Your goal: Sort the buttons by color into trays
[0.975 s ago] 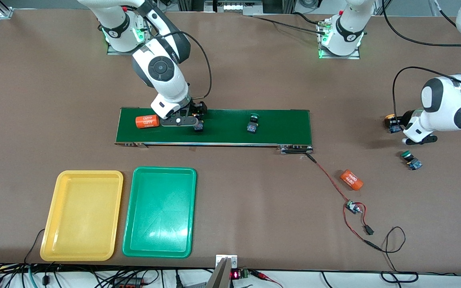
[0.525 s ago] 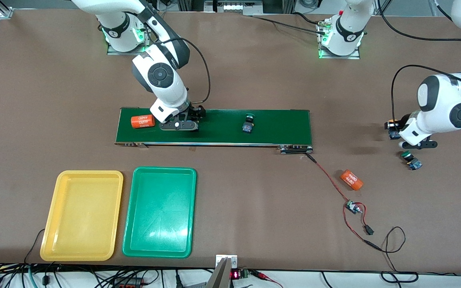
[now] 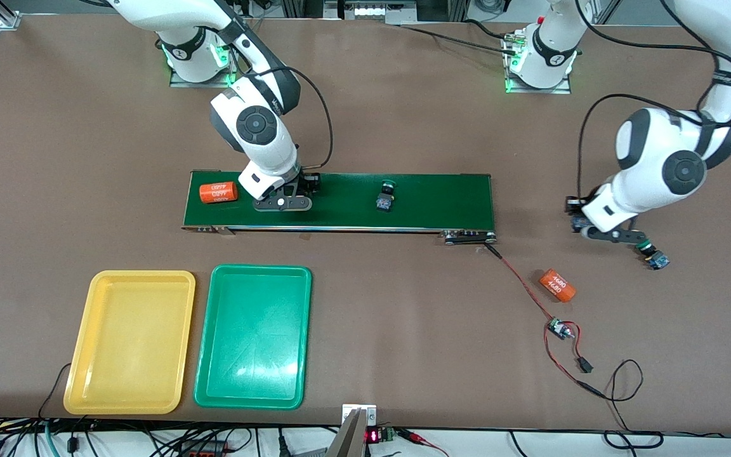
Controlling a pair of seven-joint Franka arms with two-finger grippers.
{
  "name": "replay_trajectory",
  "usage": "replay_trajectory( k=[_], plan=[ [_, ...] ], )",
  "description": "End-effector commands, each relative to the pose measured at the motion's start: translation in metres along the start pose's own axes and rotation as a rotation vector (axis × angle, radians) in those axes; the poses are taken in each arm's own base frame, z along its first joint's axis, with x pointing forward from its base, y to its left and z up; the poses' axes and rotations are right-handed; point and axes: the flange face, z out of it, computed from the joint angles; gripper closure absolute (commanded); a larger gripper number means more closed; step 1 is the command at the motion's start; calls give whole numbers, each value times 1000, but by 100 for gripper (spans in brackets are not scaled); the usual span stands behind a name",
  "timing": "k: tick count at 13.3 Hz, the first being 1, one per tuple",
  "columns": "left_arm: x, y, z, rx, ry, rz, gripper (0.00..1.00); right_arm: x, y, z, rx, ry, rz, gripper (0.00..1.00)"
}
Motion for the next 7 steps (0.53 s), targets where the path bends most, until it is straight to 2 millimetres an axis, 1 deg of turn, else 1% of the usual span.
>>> replay_trajectory(
  k=[1, 2, 3, 4, 5, 6, 7],
  plan=[
    [-1, 57, -8, -2, 0, 74, 100, 5, -3, -1, -9, 17, 4, 75],
    [-1, 79, -9, 2, 4, 100, 100, 8, 1, -1, -11, 19, 11, 84],
    [-1, 100, -9, -1, 9, 96, 100, 11, 4, -3, -11, 23, 13, 89],
    [-2, 116, -9, -26, 7, 71, 100, 21, 9, -11, -11, 41, 12, 91],
    [-3, 138, -11, -65, 5, 50, 100, 34, 17, -22, -15, 55, 23, 91],
    [-7, 158, -9, -88, -4, 33, 100, 43, 22, -36, -30, 53, 12, 91],
    [-11, 174, -8, -92, -9, 15, 100, 57, 32, -53, -47, 46, 5, 91]
  ],
)
